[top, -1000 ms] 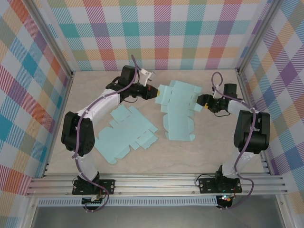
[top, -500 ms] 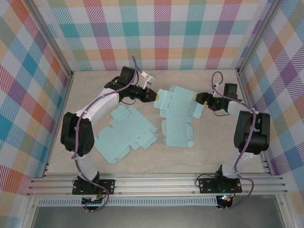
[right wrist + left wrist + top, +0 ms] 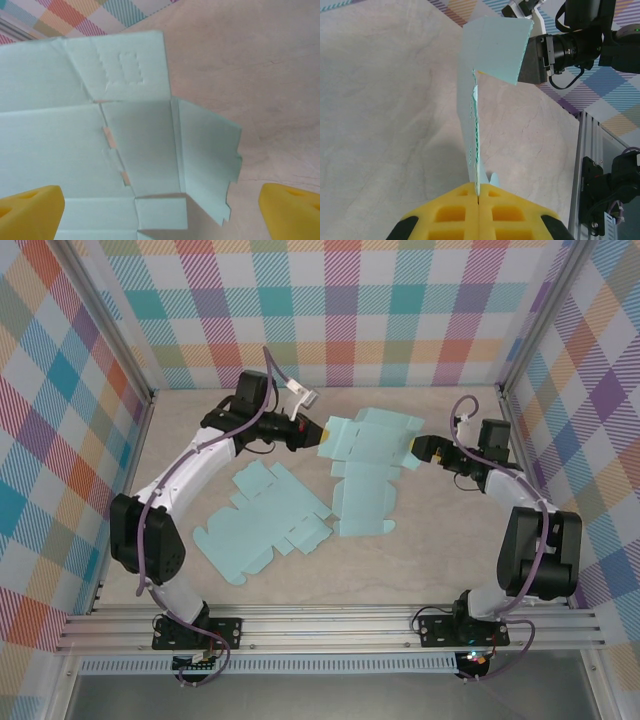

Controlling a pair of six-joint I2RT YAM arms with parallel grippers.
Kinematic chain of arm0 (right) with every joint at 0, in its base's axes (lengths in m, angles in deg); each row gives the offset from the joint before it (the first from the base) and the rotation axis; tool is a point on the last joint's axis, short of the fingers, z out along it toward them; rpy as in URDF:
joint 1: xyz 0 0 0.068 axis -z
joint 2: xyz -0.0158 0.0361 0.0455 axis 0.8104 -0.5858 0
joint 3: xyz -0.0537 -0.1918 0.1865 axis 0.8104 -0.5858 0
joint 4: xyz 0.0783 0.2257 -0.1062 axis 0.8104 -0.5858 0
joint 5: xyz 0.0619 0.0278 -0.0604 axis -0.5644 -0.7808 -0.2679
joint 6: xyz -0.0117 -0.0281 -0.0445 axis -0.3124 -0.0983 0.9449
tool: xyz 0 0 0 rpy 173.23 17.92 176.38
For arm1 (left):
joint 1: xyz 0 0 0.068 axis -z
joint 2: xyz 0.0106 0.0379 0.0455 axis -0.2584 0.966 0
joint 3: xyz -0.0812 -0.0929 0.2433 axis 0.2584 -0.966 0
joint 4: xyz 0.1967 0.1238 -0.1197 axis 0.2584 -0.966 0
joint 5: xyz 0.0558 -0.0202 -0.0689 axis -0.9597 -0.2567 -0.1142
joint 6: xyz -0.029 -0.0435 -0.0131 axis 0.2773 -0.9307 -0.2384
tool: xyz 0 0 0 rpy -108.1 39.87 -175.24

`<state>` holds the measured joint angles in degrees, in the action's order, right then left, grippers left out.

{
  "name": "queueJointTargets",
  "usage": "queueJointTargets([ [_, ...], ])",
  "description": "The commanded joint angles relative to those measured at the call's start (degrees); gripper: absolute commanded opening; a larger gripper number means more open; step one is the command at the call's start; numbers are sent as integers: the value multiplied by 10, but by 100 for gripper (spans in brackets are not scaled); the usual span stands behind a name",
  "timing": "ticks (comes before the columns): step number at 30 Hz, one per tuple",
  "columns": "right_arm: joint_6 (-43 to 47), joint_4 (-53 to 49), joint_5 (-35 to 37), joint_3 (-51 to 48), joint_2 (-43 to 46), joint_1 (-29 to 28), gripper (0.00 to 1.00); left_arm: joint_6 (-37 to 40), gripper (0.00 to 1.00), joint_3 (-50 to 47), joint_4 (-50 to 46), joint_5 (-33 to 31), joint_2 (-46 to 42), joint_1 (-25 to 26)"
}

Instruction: Fold the paper box

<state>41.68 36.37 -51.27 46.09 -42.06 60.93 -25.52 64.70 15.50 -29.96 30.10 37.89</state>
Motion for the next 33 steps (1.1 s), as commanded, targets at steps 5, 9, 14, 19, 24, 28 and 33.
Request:
queueJointTargets([
  [5,-13,46,-64,-11,38,3,99,49,0,38,-50,59,-41,-19],
  [9,-7,42,-78,-2,37,2,97,64,0,53,-76,74,-55,-19],
  [14,-6,45,-87,11,25,2,96,64,0,53,-73,89,-82,-19],
  [19,-18,60,-128,42,7,3,93,59,0,53,-73,93,-96,-19],
  [24,-43,86,-166,73,-8,3,91,51,0,54,-64,106,-105,-19],
  [28,-48,90,-183,90,-18,3,90,43,0,54,-52,117,-115,-19],
  [33,-61,101,-214,98,-30,2,84,34,0,50,-41,119,-128,-19],
])
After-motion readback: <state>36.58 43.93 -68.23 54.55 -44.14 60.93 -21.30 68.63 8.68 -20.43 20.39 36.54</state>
